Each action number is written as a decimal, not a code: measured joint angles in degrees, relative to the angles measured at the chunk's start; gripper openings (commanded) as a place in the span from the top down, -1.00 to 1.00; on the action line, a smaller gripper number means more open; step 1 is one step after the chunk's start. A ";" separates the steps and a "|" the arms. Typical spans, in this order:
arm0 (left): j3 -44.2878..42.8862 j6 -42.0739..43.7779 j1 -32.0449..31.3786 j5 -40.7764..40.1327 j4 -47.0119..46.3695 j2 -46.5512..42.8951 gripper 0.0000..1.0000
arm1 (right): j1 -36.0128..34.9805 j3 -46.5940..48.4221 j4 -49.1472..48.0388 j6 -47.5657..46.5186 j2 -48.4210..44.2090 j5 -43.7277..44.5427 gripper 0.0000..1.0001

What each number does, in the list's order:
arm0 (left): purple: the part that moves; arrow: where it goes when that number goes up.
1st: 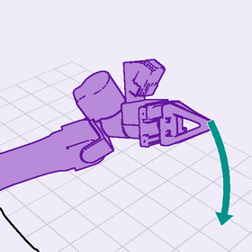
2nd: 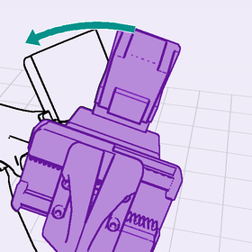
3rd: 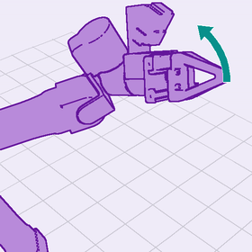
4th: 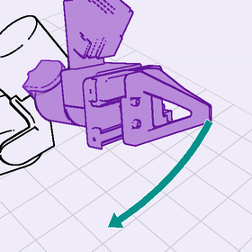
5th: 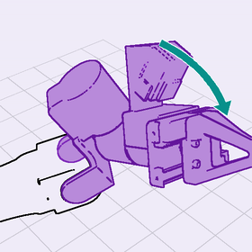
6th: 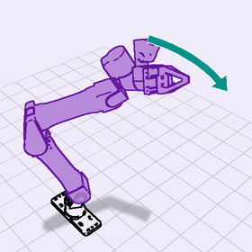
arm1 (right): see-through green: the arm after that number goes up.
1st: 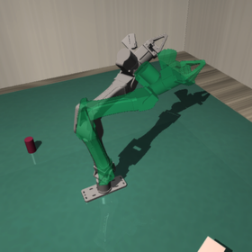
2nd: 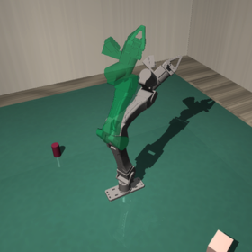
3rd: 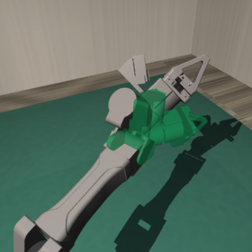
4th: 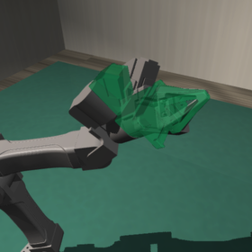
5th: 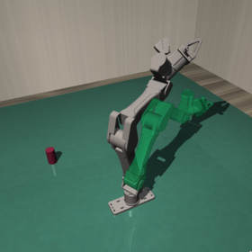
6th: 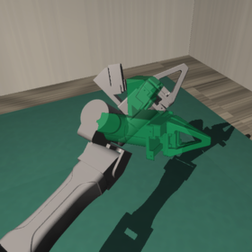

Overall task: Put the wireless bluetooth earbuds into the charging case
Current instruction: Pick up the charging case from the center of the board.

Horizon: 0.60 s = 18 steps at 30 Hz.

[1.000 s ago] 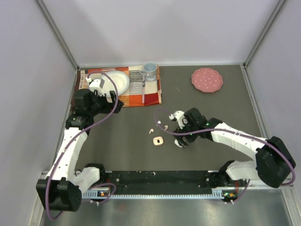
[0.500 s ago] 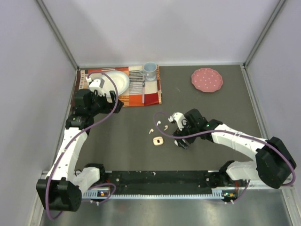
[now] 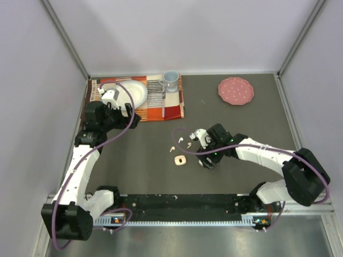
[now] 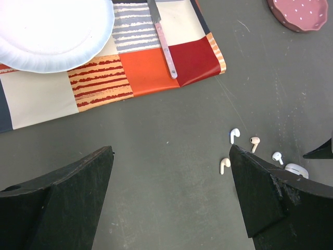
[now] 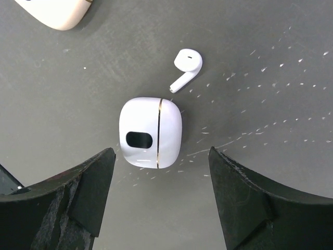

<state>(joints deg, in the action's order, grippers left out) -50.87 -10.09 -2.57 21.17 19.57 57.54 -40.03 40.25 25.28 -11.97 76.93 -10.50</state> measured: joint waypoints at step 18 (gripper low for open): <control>0.00 0.46 0.00 -1.44 0.17 0.00 -0.98 | 0.00 2.64 1.11 0.61 4.59 0.24 -0.35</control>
<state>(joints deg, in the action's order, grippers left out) -50.87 -9.63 -2.57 19.73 19.75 57.54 -40.03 42.89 26.39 -11.35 81.52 -10.26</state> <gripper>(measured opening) 0.990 0.681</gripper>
